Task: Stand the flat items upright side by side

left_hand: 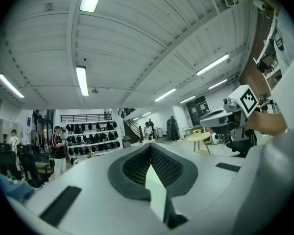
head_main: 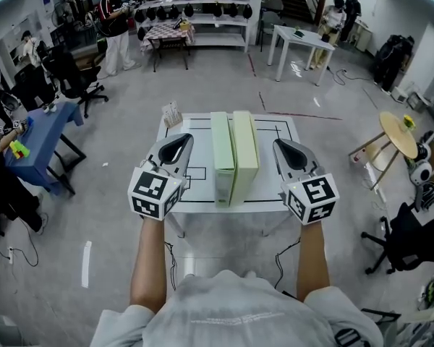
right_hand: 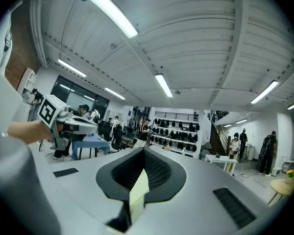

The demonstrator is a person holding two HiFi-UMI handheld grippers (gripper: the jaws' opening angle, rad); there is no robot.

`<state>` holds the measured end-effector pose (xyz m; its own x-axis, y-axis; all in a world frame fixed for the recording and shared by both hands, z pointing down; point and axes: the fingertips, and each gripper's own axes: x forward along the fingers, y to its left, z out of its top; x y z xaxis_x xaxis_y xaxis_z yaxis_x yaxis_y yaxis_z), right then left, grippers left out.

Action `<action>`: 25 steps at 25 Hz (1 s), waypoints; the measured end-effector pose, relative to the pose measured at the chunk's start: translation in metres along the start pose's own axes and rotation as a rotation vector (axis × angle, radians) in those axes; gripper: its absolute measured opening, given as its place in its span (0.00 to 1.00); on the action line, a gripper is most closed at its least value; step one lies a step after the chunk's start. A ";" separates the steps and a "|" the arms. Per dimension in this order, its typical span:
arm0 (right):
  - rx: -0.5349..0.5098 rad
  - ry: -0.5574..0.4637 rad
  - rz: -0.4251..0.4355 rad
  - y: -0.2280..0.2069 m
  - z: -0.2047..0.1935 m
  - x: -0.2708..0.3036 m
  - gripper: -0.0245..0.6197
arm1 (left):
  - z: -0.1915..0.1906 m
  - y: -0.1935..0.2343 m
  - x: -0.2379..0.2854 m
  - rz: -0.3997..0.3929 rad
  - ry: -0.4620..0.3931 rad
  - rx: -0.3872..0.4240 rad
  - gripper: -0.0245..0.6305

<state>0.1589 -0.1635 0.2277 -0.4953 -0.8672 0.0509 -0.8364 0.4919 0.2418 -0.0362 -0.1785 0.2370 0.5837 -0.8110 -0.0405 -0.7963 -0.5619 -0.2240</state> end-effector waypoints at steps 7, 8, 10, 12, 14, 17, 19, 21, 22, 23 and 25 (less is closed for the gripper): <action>-0.046 -0.006 0.016 0.006 0.012 -0.003 0.08 | 0.011 -0.013 0.002 -0.025 0.006 0.046 0.07; -0.055 0.000 0.012 0.006 0.011 -0.002 0.08 | 0.014 -0.014 0.001 -0.025 0.001 0.052 0.07; -0.064 0.010 0.007 0.007 0.007 0.001 0.08 | 0.017 -0.015 0.000 -0.027 -0.008 0.054 0.07; -0.060 0.019 0.007 0.008 0.003 0.003 0.08 | 0.016 -0.017 0.000 -0.034 -0.007 0.059 0.07; -0.037 0.021 0.014 0.010 0.000 0.003 0.08 | 0.014 -0.017 0.001 -0.038 0.002 0.072 0.07; -0.010 0.011 0.019 0.011 0.000 0.002 0.08 | 0.014 -0.017 0.002 -0.039 -0.001 0.074 0.07; -0.020 0.017 0.013 0.009 -0.003 0.004 0.08 | 0.013 -0.020 0.003 -0.045 -0.004 0.078 0.07; -0.032 0.033 0.002 0.007 -0.009 0.004 0.08 | 0.012 -0.024 0.004 -0.058 -0.001 0.087 0.07; -0.036 0.041 -0.004 0.006 -0.012 0.004 0.08 | 0.011 -0.025 0.005 -0.062 0.001 0.088 0.07; -0.038 0.047 -0.009 0.005 -0.014 0.004 0.08 | 0.010 -0.025 0.005 -0.063 0.004 0.085 0.07; -0.037 0.057 -0.016 0.003 -0.018 0.003 0.08 | 0.008 -0.024 0.005 -0.061 0.007 0.078 0.07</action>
<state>0.1592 -0.1661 0.2460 -0.4674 -0.8782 0.1014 -0.8341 0.4761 0.2786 -0.0128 -0.1675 0.2349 0.6293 -0.7770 -0.0174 -0.7444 -0.5961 -0.3009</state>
